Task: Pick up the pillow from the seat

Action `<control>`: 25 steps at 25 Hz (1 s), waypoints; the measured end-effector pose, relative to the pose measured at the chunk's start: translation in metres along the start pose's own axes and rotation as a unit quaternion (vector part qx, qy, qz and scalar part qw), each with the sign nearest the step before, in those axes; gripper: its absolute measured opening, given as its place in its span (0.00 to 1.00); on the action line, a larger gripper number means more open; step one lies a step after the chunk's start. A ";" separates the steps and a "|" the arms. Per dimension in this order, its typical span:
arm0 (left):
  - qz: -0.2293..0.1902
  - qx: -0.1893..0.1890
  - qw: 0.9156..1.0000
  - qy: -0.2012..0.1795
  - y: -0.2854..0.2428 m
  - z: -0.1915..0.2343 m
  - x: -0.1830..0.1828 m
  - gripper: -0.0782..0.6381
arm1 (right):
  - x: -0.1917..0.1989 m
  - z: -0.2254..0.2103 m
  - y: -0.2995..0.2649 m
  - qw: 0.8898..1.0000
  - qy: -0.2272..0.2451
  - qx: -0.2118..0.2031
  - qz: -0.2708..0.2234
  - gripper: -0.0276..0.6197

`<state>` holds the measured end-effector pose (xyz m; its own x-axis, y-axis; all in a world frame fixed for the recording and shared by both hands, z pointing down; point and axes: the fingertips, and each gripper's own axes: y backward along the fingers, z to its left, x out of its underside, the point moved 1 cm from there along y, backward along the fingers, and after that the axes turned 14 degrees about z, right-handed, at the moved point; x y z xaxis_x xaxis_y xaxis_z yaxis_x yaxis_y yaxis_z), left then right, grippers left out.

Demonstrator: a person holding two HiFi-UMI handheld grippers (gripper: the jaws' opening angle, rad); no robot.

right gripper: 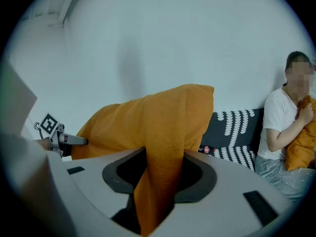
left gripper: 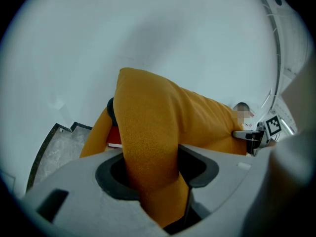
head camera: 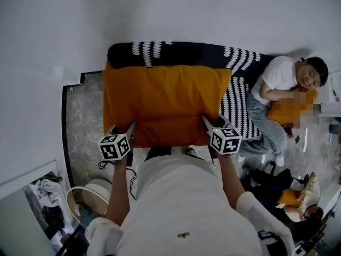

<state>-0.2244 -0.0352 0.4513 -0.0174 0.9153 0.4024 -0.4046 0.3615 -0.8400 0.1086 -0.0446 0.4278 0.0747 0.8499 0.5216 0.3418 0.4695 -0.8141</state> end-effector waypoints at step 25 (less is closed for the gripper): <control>-0.057 -0.061 0.995 0.055 0.082 -0.177 0.246 0.42 | 0.186 -0.049 0.175 0.995 0.066 -0.068 -0.030 0.30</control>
<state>-0.1002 0.2513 0.4173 0.1258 0.8790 0.4600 -0.2848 0.4762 -0.8319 0.2280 0.1837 0.3951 0.1707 0.7785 0.6040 0.4720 0.4735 -0.7436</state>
